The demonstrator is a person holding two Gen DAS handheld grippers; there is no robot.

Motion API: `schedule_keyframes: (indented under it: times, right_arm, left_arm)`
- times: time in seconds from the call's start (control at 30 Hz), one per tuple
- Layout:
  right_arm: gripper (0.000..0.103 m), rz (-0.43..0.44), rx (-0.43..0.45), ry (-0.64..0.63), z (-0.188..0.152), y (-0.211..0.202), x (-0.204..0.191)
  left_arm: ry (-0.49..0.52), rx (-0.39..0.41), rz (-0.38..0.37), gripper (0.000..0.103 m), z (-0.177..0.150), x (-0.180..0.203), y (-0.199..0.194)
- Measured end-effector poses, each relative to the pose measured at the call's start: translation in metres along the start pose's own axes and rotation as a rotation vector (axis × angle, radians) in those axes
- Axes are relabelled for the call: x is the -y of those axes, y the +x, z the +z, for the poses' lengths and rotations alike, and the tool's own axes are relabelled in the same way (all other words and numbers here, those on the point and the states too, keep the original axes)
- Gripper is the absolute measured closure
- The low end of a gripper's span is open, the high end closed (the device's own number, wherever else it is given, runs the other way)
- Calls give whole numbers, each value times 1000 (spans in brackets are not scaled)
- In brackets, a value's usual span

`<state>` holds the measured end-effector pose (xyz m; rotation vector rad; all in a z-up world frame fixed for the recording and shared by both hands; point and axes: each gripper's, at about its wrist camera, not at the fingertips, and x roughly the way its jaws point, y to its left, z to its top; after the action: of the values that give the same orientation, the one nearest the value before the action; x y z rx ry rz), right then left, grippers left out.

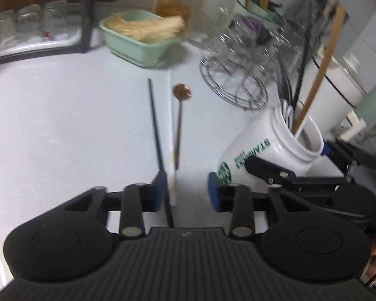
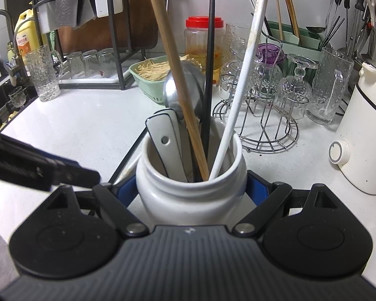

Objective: Organize utensils
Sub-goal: 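Move the left tool to the second white chopstick and close on it, then lift the second white chopstick with the left tool toward the mug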

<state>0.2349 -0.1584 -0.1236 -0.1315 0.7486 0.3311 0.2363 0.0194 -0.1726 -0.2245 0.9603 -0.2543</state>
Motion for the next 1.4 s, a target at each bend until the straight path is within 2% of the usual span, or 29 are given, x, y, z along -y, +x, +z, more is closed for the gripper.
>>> schedule_keyframes:
  times: [0.13, 0.33, 0.57, 0.8, 0.87, 0.9, 1.0, 1.4]
  right_arm:
    - [13, -6, 0, 6, 0, 0, -1]
    - [12, -16, -15, -1, 3, 2, -2]
    - [13, -16, -27, 3, 5, 3, -1]
    - [13, -4, -32, 37, 4, 4, 3]
    - [12, 4, -35, 61, 3, 4, 6]
    - [12, 1, -34, 53, 3, 4, 5]
    - [12, -4, -32, 38, 3, 5, 3]
    - [12, -1, -21, 36, 2, 4, 3]
  left_arm:
    - [42, -5, 5, 79, -7, 6, 15]
    - [105, -47, 36, 81, -8, 8, 29]
    - [85, -68, 28, 81, -5, -1, 39]
    - [99, -60, 82, 82, -5, 4, 45]
    - [101, -58, 98, 86, -4, 5, 46]
    - [94, -58, 106, 94, -4, 4, 47]
    - [73, -61, 111, 95, -3, 2, 47]
    - [17, -85, 113, 95, -27, 13, 12]
